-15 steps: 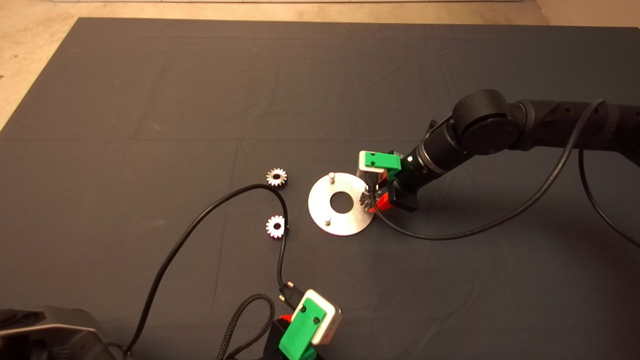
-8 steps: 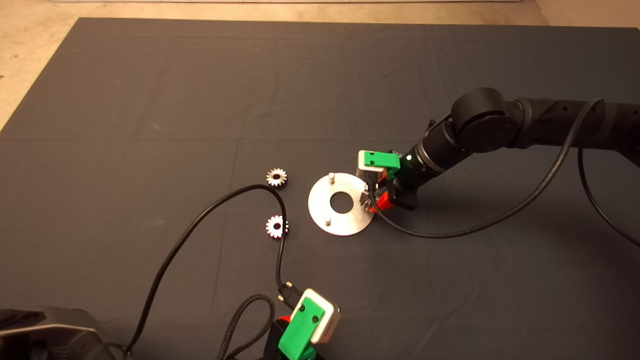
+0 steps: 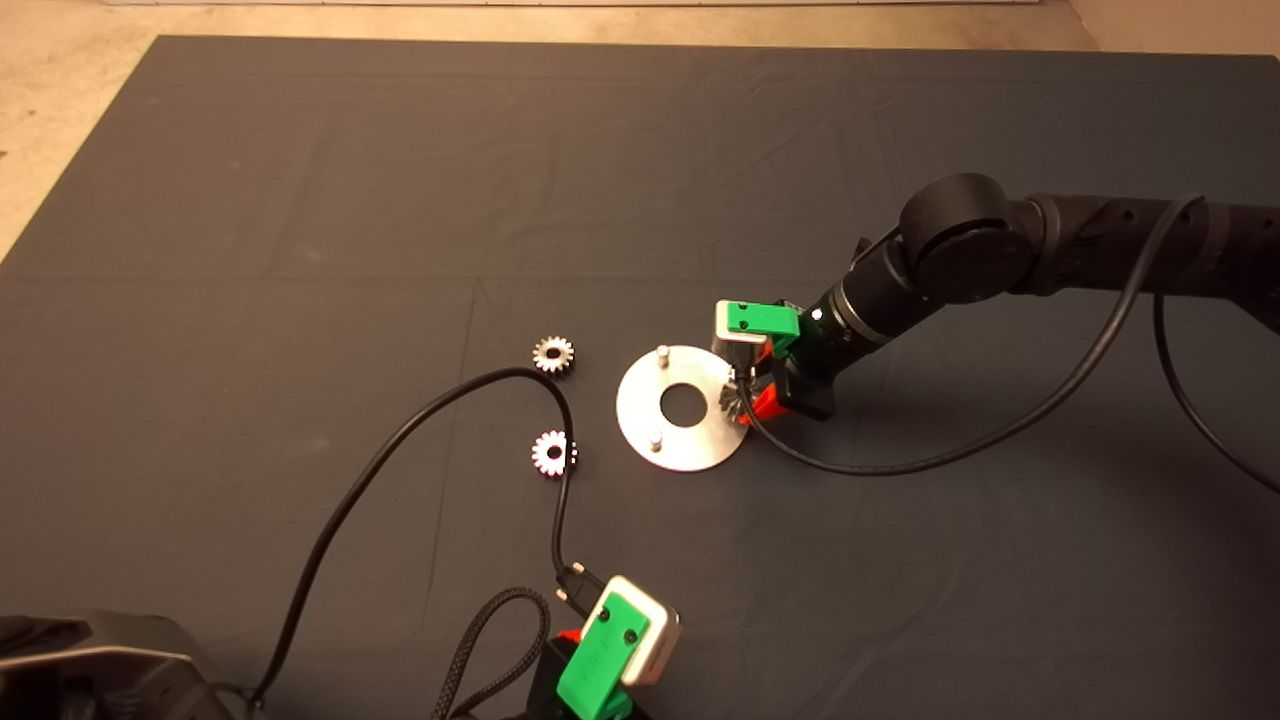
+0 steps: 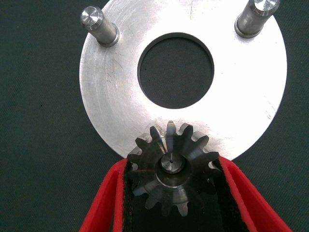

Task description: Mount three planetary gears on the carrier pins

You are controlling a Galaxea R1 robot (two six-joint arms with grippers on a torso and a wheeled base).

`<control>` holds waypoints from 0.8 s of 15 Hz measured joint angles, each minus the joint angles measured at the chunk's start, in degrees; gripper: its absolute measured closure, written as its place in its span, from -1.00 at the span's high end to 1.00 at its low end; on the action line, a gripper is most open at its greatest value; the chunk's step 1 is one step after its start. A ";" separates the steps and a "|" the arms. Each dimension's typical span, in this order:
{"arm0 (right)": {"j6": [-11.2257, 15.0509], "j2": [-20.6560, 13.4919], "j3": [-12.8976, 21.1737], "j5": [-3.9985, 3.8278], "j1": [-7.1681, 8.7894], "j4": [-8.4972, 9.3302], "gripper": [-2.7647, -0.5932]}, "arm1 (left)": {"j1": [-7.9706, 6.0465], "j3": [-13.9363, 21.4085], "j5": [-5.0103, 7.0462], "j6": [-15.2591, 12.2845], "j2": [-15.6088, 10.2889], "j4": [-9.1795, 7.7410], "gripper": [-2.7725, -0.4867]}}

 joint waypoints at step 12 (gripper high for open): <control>0.06 0.93 -1.22 -3.36 -1.27 -0.04 -0.35 | 0.00 0.00 0.02 -0.01 0.00 0.00 0.98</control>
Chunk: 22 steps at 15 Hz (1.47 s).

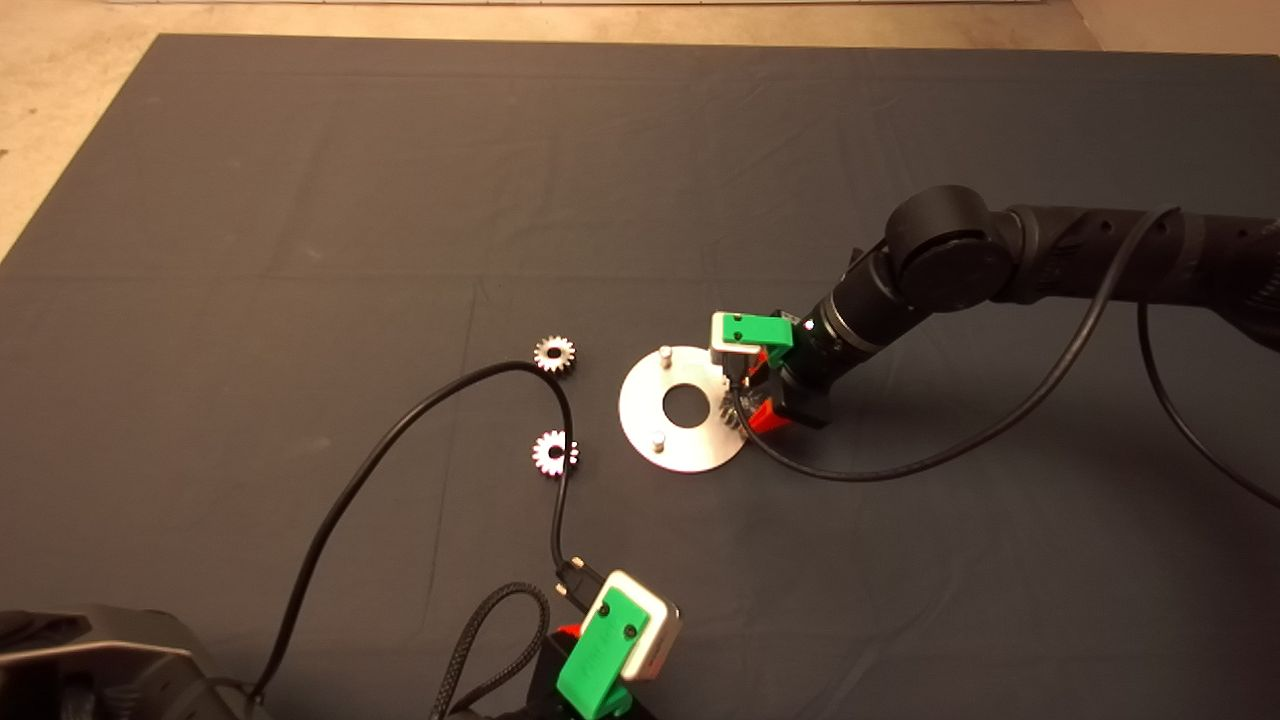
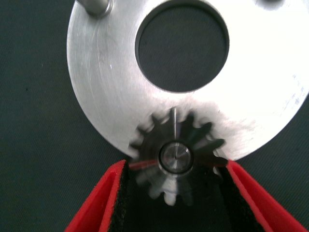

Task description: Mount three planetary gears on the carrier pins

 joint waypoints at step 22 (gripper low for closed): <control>0.62 -11.74 4.27 -11.71 9.33 13.12 0.34 | -3.72 0.00 -0.02 0.00 -1.87 -0.02 0.98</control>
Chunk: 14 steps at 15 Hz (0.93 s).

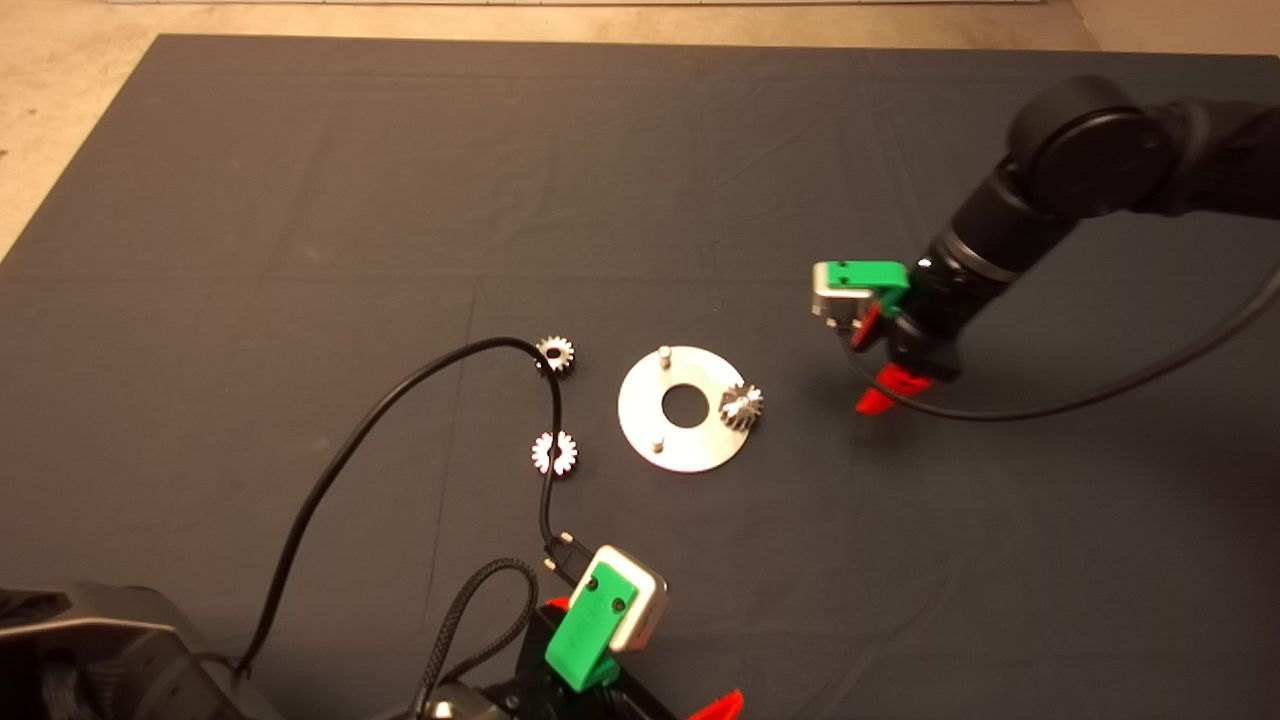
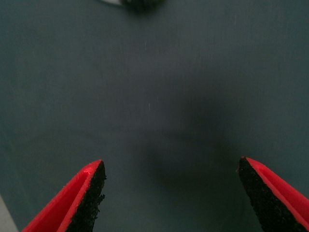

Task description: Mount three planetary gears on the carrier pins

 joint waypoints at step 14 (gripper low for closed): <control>19.48 -33.72 39.92 -2.48 5.20 4.08 0.60 | -18.84 -7.94 -0.16 17.24 -5.60 -24.64 0.98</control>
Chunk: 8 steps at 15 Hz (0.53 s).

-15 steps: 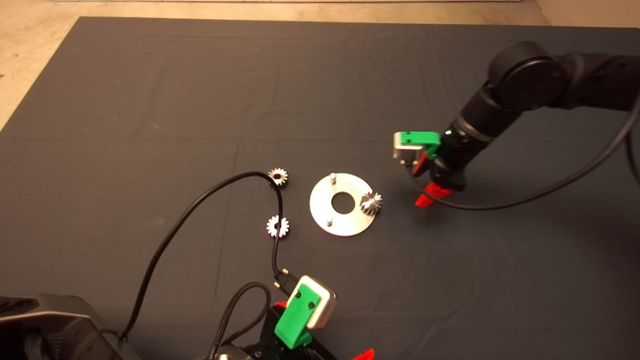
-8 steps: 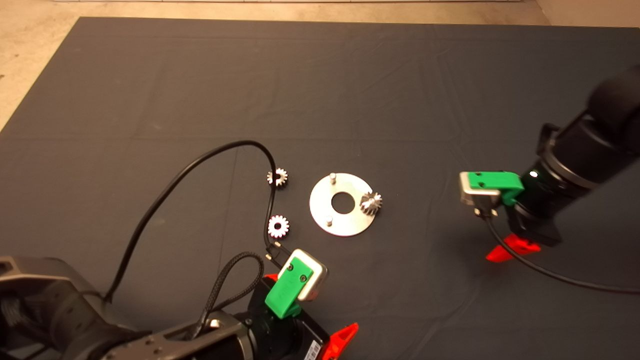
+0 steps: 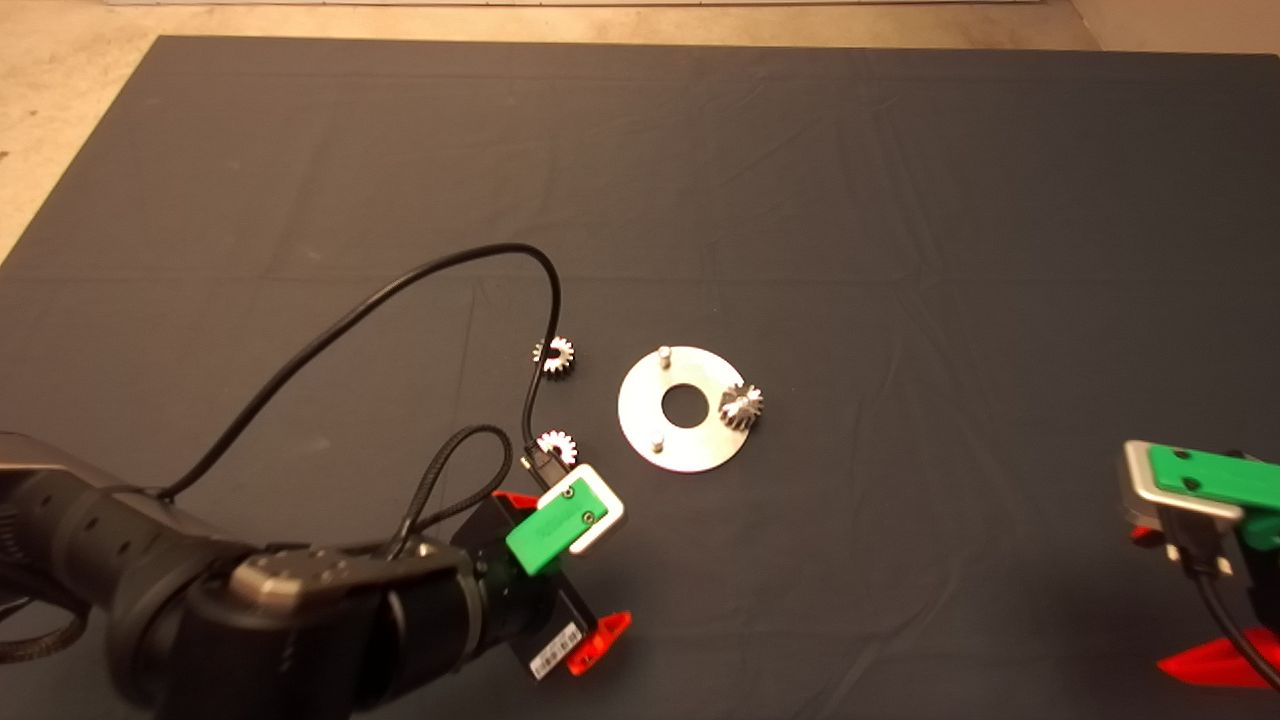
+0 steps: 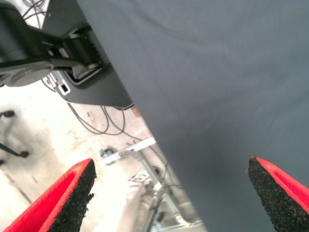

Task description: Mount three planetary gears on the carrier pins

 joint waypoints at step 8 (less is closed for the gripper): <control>0.02 -0.90 0.60 0.02 0.38 0.51 0.60 | -9.74 -7.83 -5.04 4.74 0.00 -4.98 0.98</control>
